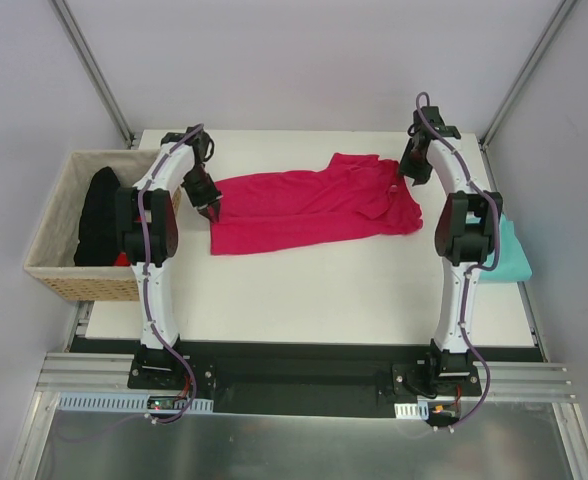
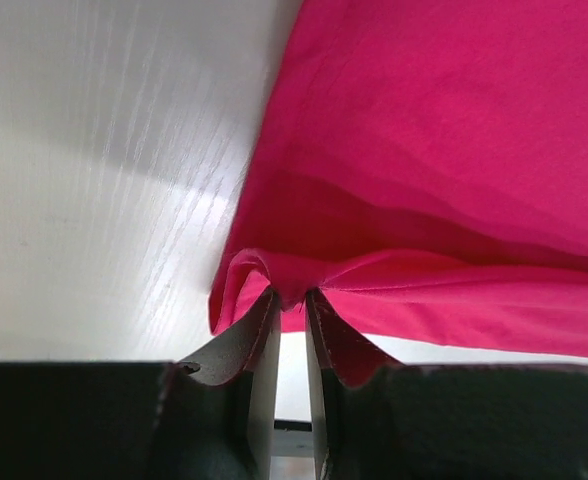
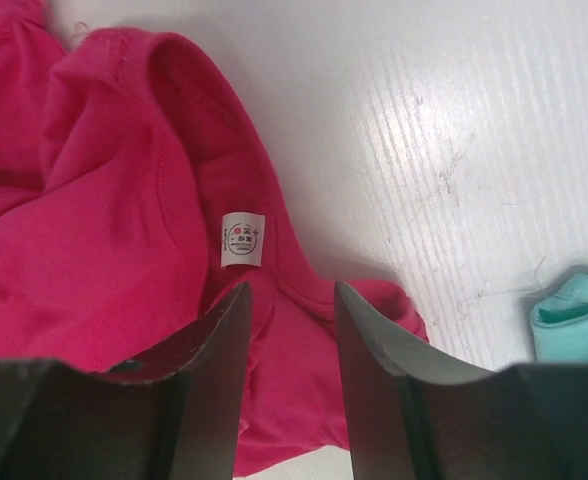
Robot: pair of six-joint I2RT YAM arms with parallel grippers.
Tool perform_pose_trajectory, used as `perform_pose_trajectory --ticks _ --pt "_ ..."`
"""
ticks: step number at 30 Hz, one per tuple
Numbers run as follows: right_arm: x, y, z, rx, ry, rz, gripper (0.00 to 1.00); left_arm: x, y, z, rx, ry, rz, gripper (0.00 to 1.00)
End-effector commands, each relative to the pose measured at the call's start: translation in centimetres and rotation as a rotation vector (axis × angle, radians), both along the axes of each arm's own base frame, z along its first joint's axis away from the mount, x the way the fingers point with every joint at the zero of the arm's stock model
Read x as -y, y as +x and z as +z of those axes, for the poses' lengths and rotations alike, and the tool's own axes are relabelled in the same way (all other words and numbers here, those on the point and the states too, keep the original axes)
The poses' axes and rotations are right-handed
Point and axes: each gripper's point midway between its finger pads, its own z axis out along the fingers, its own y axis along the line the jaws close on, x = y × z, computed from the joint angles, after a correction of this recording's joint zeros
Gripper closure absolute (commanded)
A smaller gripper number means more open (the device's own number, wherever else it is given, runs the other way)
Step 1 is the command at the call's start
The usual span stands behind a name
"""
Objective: Fold and stack the t-shirts
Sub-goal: Fold the flattened tshirt in 1/3 of the way
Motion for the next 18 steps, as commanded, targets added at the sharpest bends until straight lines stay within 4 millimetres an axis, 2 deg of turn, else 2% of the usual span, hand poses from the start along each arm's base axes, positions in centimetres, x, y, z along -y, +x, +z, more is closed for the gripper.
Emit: perform_pose_trajectory --ticks 1,9,14,18 --pt "0.2 1.1 8.7 0.196 0.008 0.011 0.59 0.3 2.0 3.9 0.135 -0.035 0.017 0.86" --pt "-0.2 -1.2 11.3 0.236 0.024 0.032 0.59 0.6 3.7 4.5 0.203 -0.054 0.028 0.86" --pt "-0.4 -2.6 11.8 0.236 0.020 0.045 0.59 0.2 4.2 5.0 0.223 -0.035 0.054 0.85" --pt "-0.2 -3.3 11.8 0.233 0.013 0.047 0.59 -0.6 3.9 4.5 0.205 -0.009 0.095 0.85"
